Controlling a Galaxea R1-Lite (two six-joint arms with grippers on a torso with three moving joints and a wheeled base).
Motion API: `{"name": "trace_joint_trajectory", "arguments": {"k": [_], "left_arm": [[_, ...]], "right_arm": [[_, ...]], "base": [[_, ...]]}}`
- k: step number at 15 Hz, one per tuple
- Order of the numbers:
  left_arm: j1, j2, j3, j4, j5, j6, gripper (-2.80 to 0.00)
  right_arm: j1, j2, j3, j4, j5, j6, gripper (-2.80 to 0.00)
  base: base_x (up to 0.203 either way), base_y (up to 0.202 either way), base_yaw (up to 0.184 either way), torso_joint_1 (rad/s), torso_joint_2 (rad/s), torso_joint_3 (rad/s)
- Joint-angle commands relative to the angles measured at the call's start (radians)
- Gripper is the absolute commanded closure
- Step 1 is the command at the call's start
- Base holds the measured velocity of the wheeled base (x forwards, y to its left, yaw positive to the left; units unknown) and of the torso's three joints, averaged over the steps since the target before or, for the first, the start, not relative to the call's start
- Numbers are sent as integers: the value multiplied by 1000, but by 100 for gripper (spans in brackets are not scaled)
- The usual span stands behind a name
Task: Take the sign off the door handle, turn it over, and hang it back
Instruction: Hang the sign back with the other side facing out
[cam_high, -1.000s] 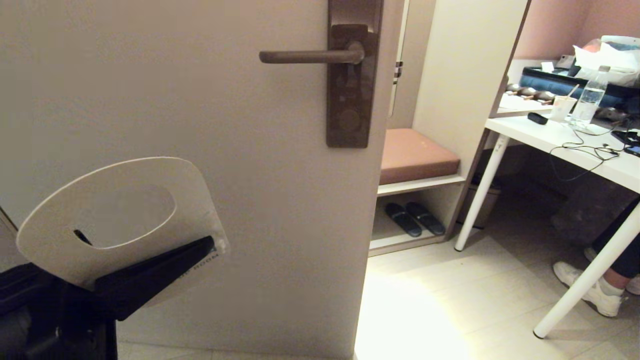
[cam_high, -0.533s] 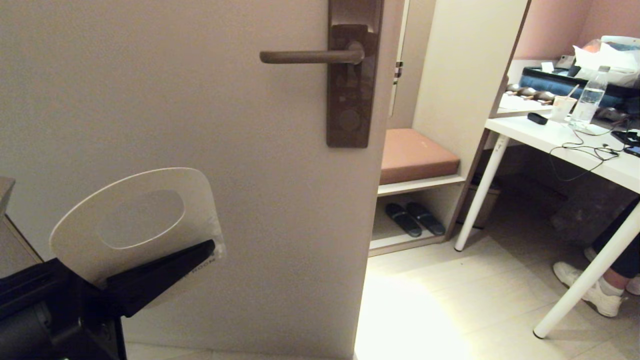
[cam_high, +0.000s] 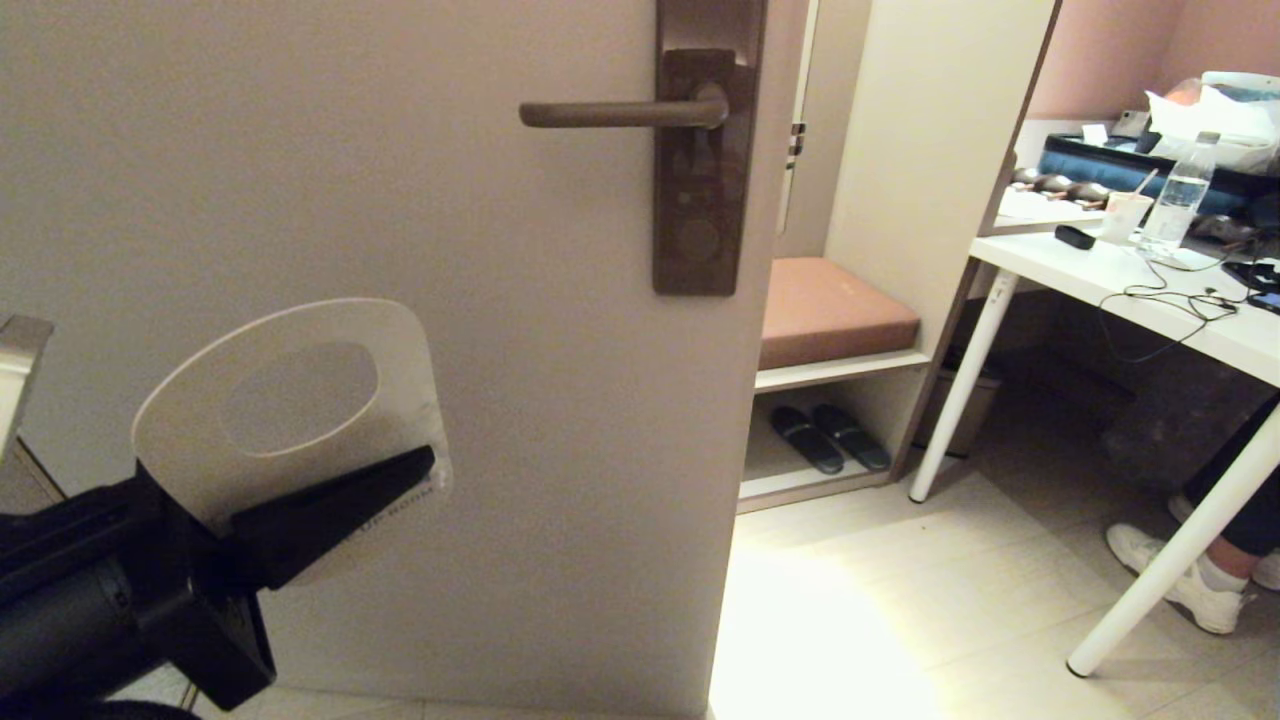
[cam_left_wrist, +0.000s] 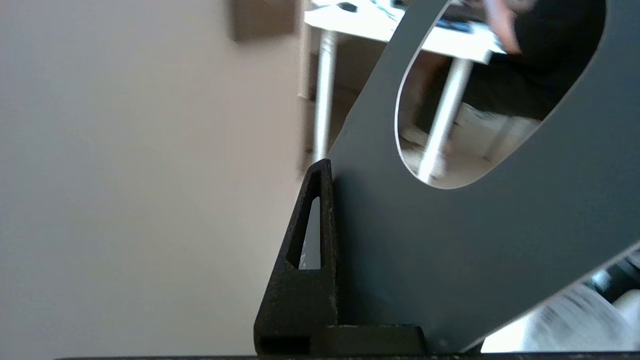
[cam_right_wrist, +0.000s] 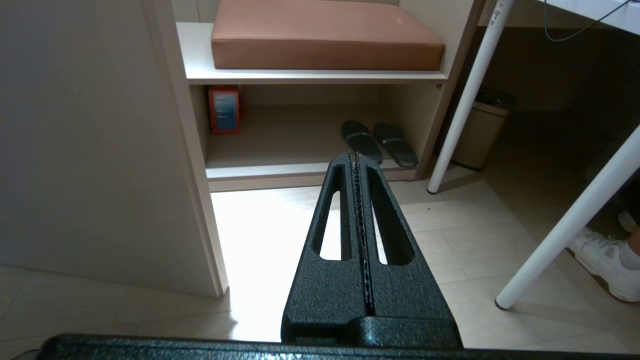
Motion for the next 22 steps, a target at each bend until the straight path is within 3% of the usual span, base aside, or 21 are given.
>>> {"name": "trace_joint_trajectory", "arguments": {"k": [1, 6, 12, 18, 22], "left_arm": [[43, 29, -49, -3, 10, 11, 0], [67, 108, -190, 88, 101, 78, 0], [71, 111, -236, 123, 134, 57, 0], [112, 157, -306, 131, 132, -69, 0], [132, 186, -382, 221, 132, -170, 0]], "right_arm": [[0, -1, 0, 0, 0, 1, 0], [0, 0, 0, 0, 0, 1, 0], [0, 0, 0, 0, 0, 1, 0], [0, 0, 0, 0, 0, 1, 0], [0, 0, 0, 0, 0, 1, 0]], "base": [[0, 0, 0, 0, 0, 0], [0, 0, 0, 0, 0, 0], [0, 0, 0, 0, 0, 0], [0, 0, 0, 0, 0, 0], [0, 0, 0, 0, 0, 0]]}}
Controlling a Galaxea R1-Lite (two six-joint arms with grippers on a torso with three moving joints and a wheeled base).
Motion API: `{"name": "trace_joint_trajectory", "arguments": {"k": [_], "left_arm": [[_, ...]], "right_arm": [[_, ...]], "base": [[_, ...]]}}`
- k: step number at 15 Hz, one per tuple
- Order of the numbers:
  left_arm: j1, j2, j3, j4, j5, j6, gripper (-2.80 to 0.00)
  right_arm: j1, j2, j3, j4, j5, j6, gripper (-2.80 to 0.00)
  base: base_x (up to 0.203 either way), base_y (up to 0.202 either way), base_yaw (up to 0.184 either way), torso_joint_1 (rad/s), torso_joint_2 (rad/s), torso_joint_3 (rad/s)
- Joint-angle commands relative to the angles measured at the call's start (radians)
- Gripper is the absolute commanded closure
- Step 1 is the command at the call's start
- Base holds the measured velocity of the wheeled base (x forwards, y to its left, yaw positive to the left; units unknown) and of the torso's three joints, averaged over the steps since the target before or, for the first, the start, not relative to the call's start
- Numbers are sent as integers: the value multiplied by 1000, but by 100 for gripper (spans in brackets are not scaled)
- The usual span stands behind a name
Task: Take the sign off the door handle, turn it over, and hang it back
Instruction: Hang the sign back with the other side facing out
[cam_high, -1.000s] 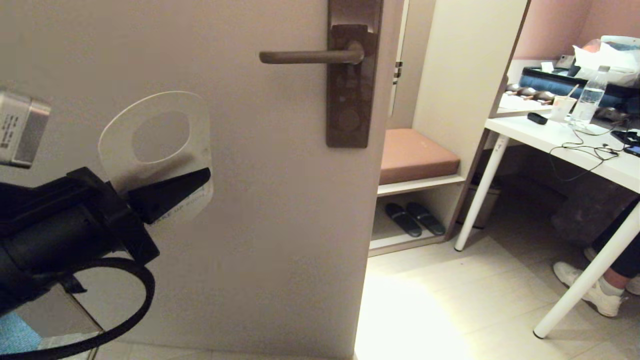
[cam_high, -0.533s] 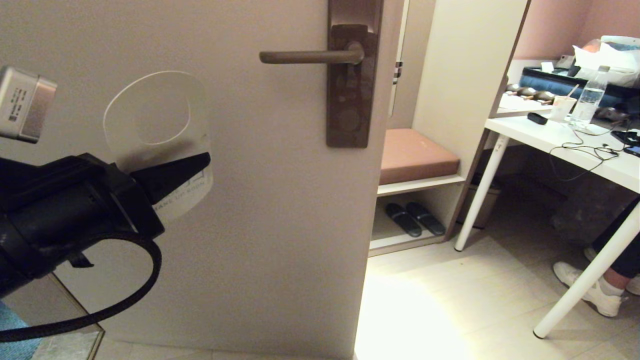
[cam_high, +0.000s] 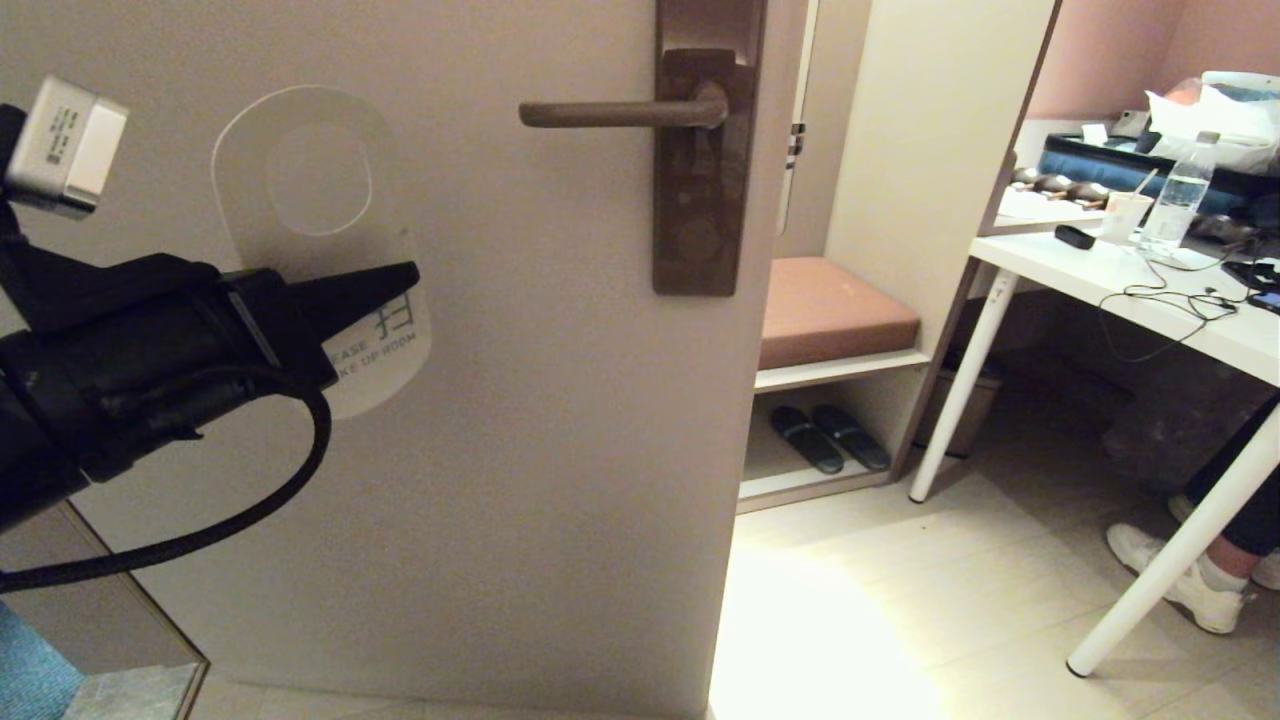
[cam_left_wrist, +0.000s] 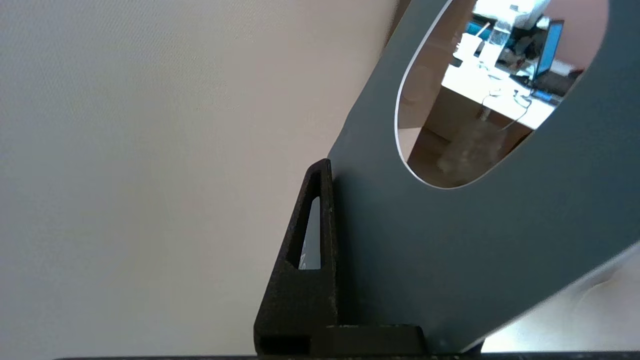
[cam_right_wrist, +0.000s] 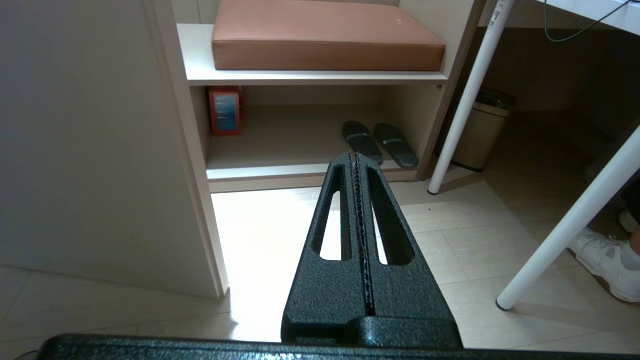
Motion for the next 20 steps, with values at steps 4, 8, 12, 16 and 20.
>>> {"name": "trace_joint_trajectory", "arguments": {"k": [4, 8, 12, 16, 20], "left_arm": [[36, 82, -138, 86, -1, -47, 0], [46, 116, -241, 201, -2, -49, 0], [46, 148, -326, 257, -2, -51, 0], [42, 186, -415, 347, -7, -45, 0], [37, 218, -447, 368, -9, -44, 0]], "right_arm": [[0, 2, 0, 0, 0, -1, 0], [0, 2, 0, 0, 0, -1, 0], [0, 1, 0, 0, 0, -1, 0], [0, 2, 0, 0, 0, -1, 0], [0, 2, 0, 0, 0, -1, 0]], "base": [[0, 0, 0, 0, 0, 0], [0, 0, 0, 0, 0, 0], [0, 0, 0, 0, 0, 0], [0, 0, 0, 0, 0, 0], [0, 0, 0, 0, 0, 0]]}}
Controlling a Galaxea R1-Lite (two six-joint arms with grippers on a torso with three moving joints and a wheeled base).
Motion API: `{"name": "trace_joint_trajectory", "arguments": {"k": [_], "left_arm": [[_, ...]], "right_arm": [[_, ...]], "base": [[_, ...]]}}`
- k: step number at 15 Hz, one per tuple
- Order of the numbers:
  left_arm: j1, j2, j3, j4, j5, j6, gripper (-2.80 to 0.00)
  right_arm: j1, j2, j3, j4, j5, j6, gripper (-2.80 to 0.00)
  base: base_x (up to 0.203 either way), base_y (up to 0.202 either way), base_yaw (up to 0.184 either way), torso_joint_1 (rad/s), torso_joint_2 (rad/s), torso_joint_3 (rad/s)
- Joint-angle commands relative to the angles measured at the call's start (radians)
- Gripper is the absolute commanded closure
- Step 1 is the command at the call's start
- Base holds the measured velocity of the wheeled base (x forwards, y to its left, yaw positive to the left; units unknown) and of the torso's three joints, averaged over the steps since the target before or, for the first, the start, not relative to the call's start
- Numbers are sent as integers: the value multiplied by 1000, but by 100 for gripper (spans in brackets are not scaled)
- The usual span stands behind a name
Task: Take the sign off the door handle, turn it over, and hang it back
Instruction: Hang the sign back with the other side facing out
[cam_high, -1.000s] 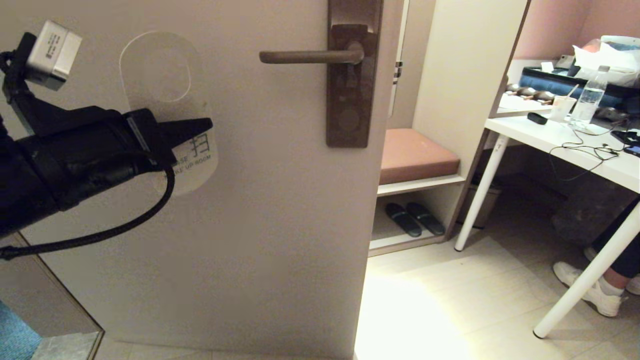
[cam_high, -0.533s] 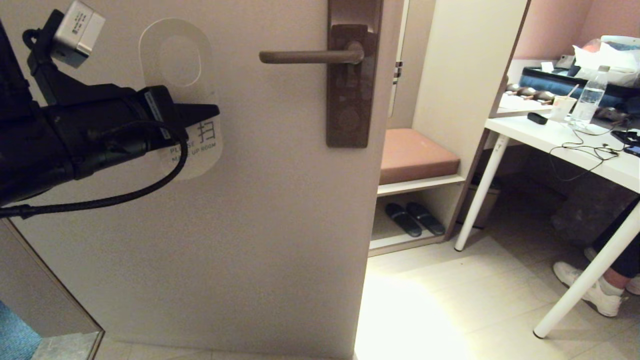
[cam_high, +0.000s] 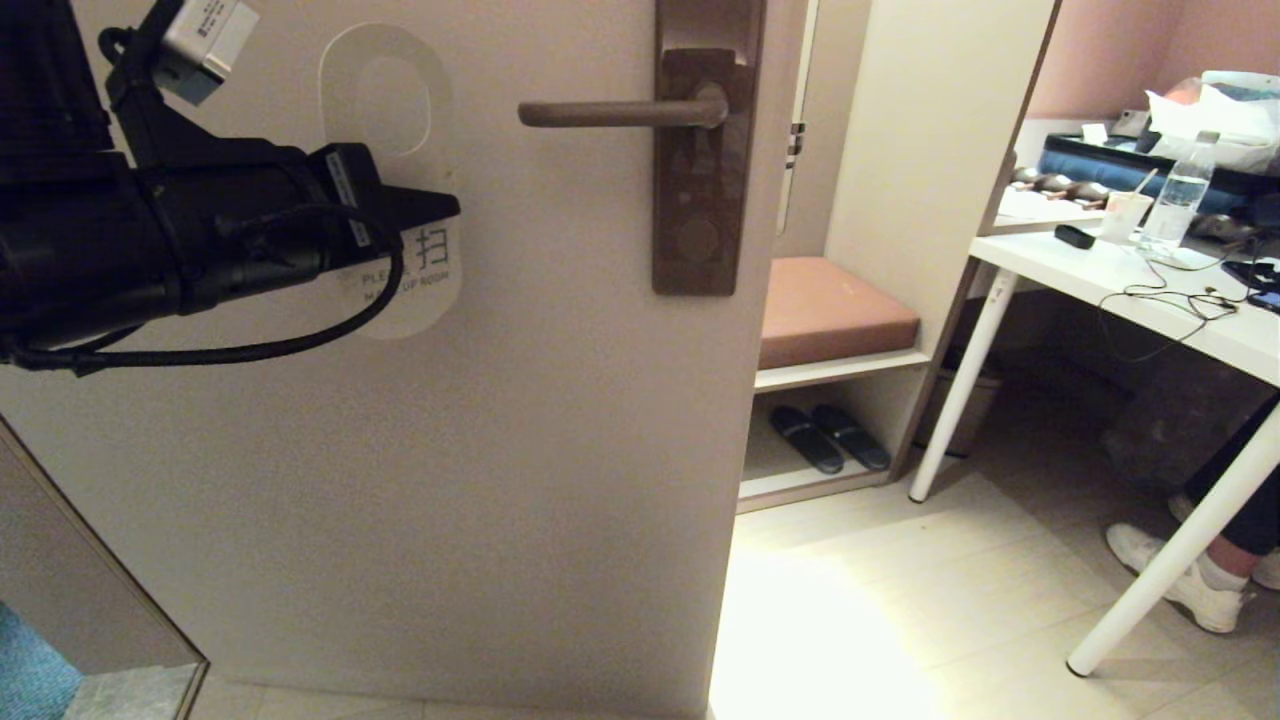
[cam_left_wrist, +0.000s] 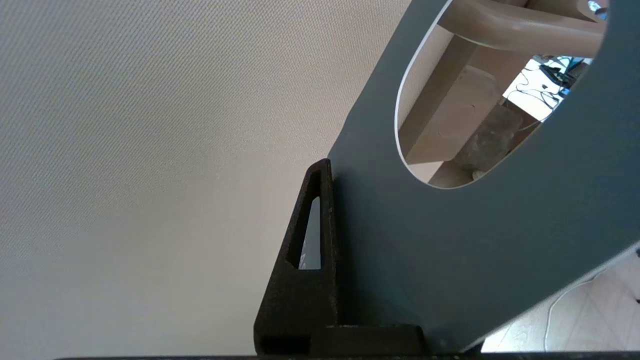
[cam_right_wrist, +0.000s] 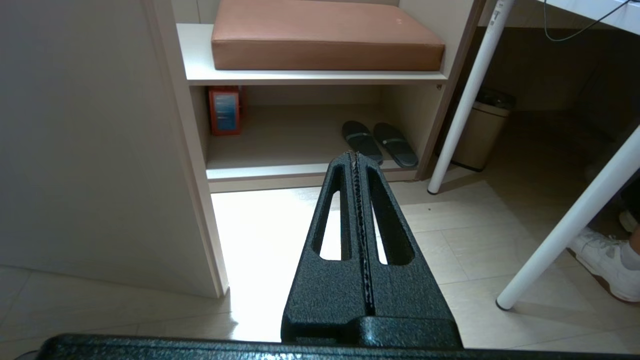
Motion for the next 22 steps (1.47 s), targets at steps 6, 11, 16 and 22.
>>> {"name": "trace_joint_trajectory", "arguments": {"k": [6, 11, 16, 22], "left_arm": [[-3, 74, -73, 1, -1, 0, 0], [0, 104, -91, 1, -1, 0, 0], [0, 133, -107, 1, -2, 6, 0], [1, 185, -161, 1, -7, 13, 0]], "right_arm": [[0, 2, 0, 0, 0, -1, 0], [0, 2, 0, 0, 0, -1, 0], [0, 2, 0, 0, 0, -1, 0], [0, 2, 0, 0, 0, -1, 0]], "base": [[0, 0, 0, 0, 0, 0], [0, 0, 0, 0, 0, 0], [0, 0, 0, 0, 0, 0], [0, 0, 0, 0, 0, 0]]}}
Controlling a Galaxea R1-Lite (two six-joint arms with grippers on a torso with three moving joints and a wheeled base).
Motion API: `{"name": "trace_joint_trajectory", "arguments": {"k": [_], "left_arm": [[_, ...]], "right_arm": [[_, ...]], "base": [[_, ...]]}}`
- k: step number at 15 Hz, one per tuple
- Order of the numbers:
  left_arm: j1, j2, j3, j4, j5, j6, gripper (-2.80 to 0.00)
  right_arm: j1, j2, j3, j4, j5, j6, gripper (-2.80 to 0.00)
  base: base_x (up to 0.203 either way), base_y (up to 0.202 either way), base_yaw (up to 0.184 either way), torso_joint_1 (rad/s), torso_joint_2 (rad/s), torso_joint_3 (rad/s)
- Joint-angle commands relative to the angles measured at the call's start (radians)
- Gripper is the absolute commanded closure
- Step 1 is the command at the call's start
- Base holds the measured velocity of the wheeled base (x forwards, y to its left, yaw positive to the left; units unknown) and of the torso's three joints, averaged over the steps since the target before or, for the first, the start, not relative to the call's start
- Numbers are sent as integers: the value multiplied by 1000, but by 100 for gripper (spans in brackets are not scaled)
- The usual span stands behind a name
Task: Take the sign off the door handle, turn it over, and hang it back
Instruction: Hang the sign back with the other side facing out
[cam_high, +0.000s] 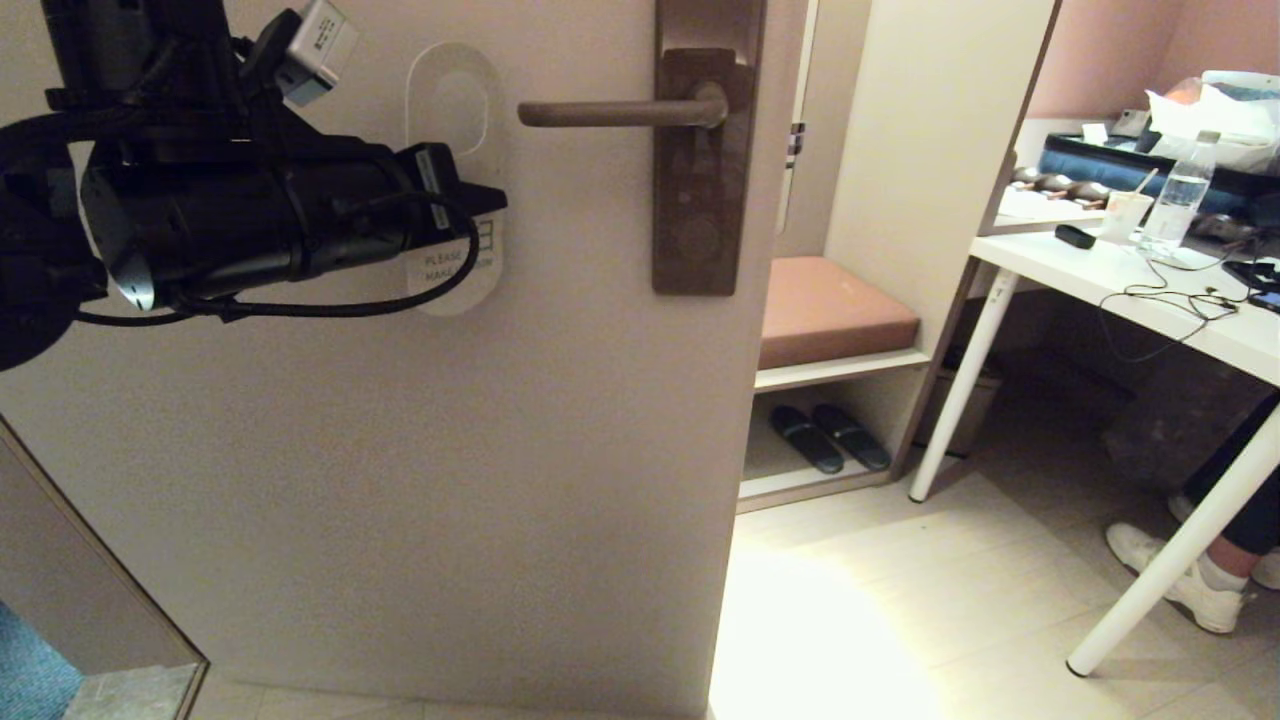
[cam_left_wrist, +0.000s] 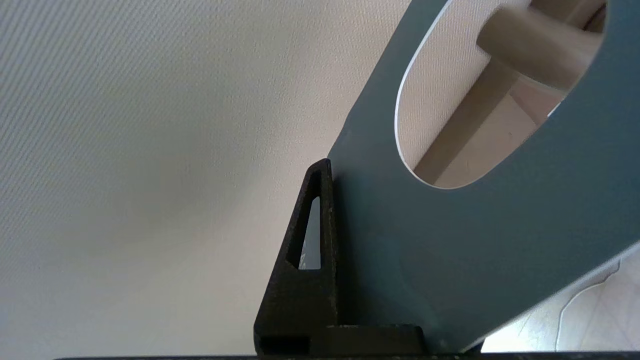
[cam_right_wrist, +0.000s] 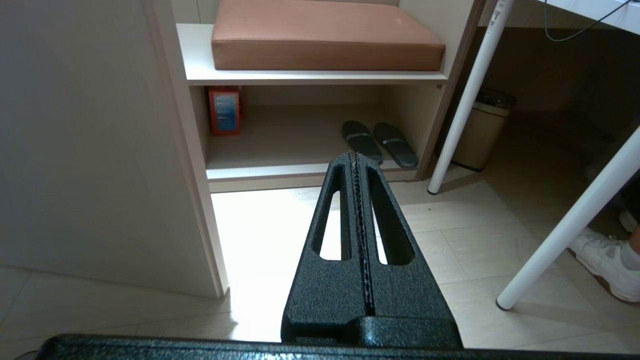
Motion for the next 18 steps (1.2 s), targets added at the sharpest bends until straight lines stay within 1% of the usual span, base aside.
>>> {"name": "trace_joint_trajectory", "arguments": {"k": [1, 5, 18], "left_arm": [[0, 27, -20, -1, -1, 0, 0], [-2, 50, -31, -1, -14, 5, 0], [-9, 104, -101, -1, -18, 9, 0]], "right_arm": [[0, 2, 0, 0, 0, -1, 0], [0, 2, 0, 0, 1, -1, 0], [0, 2, 0, 0, 1, -1, 0]], "base": [[0, 0, 0, 0, 0, 0], [0, 0, 0, 0, 0, 0], [0, 0, 0, 0, 0, 0]]}}
